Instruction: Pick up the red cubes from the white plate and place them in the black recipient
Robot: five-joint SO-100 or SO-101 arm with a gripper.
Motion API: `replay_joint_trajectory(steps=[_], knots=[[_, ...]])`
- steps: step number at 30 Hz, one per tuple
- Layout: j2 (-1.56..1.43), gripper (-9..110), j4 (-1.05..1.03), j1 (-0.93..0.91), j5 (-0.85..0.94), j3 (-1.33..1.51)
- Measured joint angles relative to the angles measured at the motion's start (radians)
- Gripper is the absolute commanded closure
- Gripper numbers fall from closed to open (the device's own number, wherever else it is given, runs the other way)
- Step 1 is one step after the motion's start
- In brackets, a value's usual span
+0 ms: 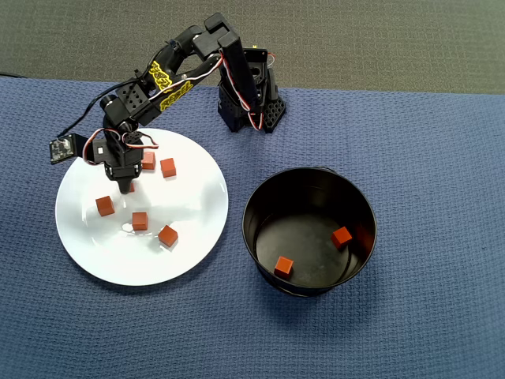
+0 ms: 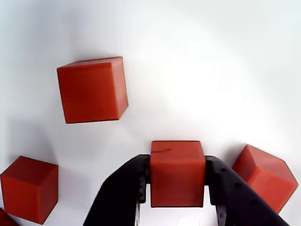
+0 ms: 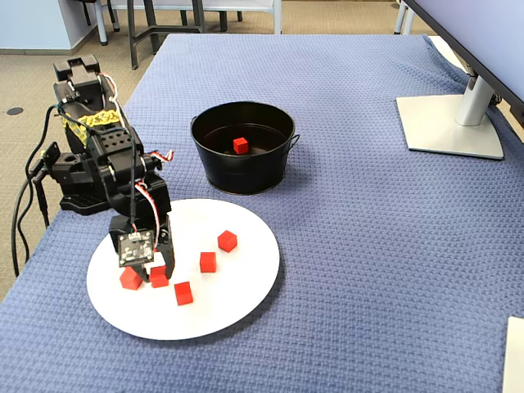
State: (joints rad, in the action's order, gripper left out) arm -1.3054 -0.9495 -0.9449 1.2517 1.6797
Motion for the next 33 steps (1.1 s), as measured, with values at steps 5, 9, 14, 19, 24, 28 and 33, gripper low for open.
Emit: replay_joint_trajectory(steps=[5,9,14,19,24,28,33], knots=[[-0.031,102,0.002,0.023,-0.118,0.000],[-0.179,102,-0.083,0.118,-0.299,-0.014],[-0.459,102,-0.262,0.291,-0.551,-0.044],[-0.629,102,-0.350,0.546,-0.747,-0.057],[-0.641,59,-0.385,0.827,-0.888,-0.057],[-0.634,49,-0.449,1.019,-0.857,-0.057],[-0.629,63,-0.459,0.871,-0.681,-0.074]])
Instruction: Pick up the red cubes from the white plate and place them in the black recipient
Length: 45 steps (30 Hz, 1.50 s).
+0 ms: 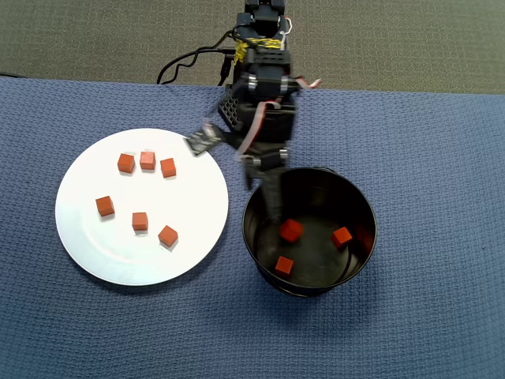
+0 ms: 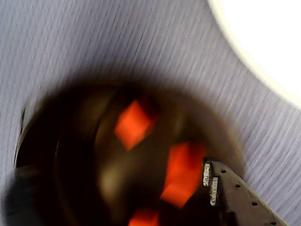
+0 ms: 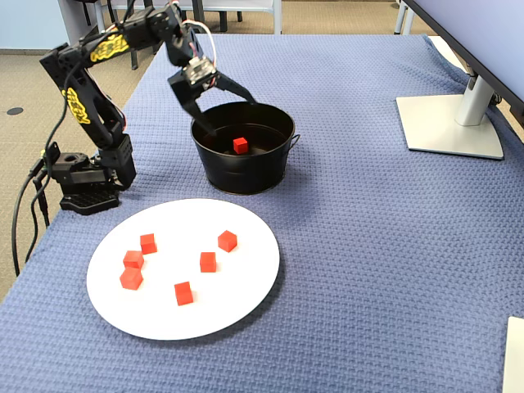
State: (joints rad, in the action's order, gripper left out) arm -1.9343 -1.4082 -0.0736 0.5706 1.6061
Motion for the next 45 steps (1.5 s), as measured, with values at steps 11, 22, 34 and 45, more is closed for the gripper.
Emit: replay_joint_trajectory(steps=[11,22,34,45], knots=[[0.158,70,0.431,-0.658,0.528,0.209],[0.488,77,0.437,-0.733,0.357,0.071],[0.706,81,0.167,-0.641,0.061,-0.253],[0.795,81,0.115,-0.555,0.061,-0.290]])
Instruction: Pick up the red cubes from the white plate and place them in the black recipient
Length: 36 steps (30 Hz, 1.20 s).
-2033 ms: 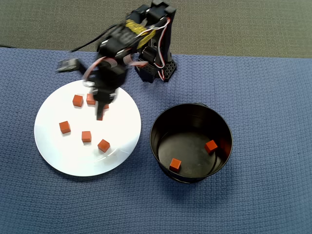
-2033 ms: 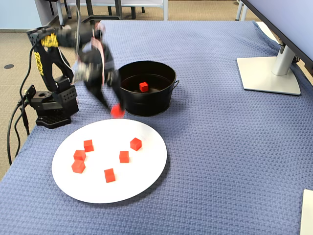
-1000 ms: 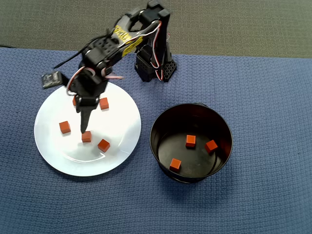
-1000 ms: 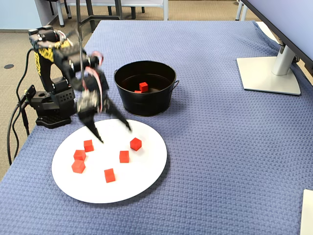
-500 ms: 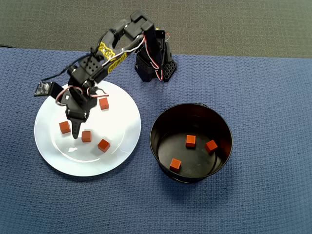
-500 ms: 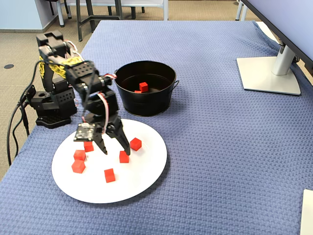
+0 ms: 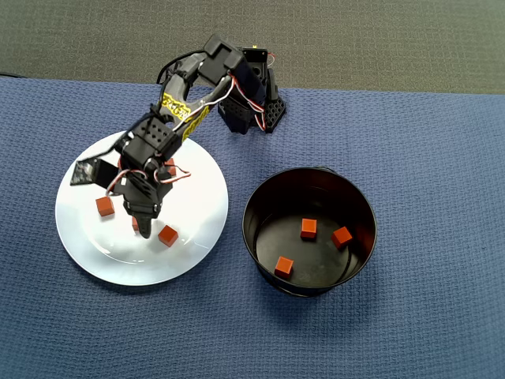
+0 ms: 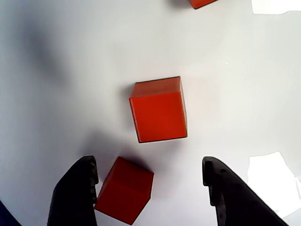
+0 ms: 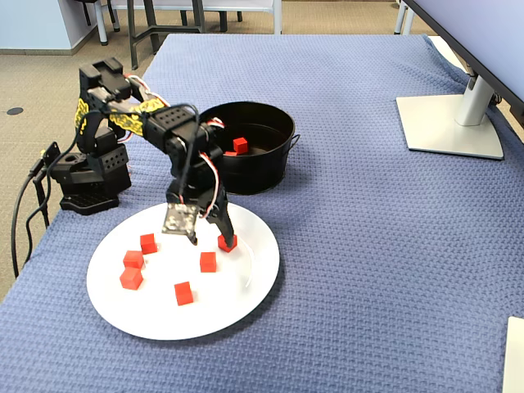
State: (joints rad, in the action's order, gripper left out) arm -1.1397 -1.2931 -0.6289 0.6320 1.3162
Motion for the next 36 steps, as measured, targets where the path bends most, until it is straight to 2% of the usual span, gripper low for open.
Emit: replay_joint_trajectory(steps=[9,21,25,28,36], knots=[[0.046,81,0.018,-0.005,0.222,-0.015],[0.114,88,0.026,-0.041,0.265,-0.100],[0.132,93,0.035,-0.057,0.270,-0.101],[0.132,101,0.038,-0.066,0.273,-0.101],[0.101,102,0.048,-0.067,0.221,-0.100]])
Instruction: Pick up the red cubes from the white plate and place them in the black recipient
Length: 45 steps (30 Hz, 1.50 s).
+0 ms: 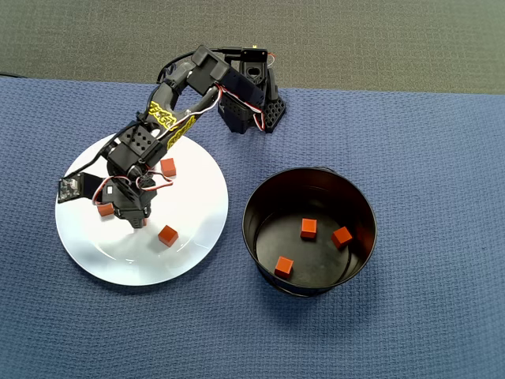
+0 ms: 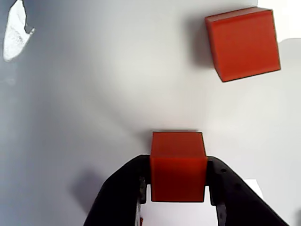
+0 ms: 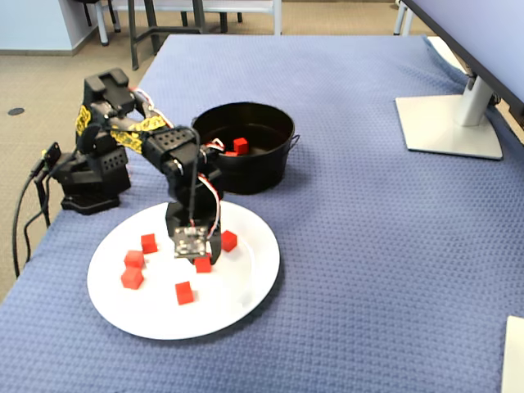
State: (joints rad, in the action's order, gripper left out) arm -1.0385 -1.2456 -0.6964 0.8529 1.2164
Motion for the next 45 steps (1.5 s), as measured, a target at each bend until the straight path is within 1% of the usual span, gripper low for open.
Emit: replay_joint_trajectory(steps=[4,8,12,15,16,17,19,20,23,24,26,28,31,34,37,40,45], knots=[[-0.179,102,-0.005,0.020,-0.067,0.080],[-0.433,102,-0.061,0.089,-0.156,0.169],[-0.669,102,-0.118,0.219,-0.285,0.239],[-0.805,102,-0.126,0.365,-0.397,0.304],[-0.842,100,-0.126,0.420,-0.436,0.322],[-0.877,92,-0.124,0.479,-0.471,0.344],[-0.925,69,-0.124,0.601,-0.528,0.383],[-0.939,66,-0.124,0.666,-0.540,0.402],[-0.950,63,-0.124,0.850,-0.538,0.445],[-0.950,63,-0.124,0.862,-0.538,0.445],[-0.939,66,-0.133,0.830,-0.525,0.422],[-0.905,70,-0.138,0.742,-0.469,0.397],[-0.859,70,-0.126,0.577,-0.364,0.391],[-0.804,69,-0.058,0.390,-0.247,0.391],[-0.729,70,0.006,0.267,-0.138,0.397],[-0.644,71,0.060,0.187,-0.067,0.397],[-0.500,72,0.098,0.132,0.074,0.397]])
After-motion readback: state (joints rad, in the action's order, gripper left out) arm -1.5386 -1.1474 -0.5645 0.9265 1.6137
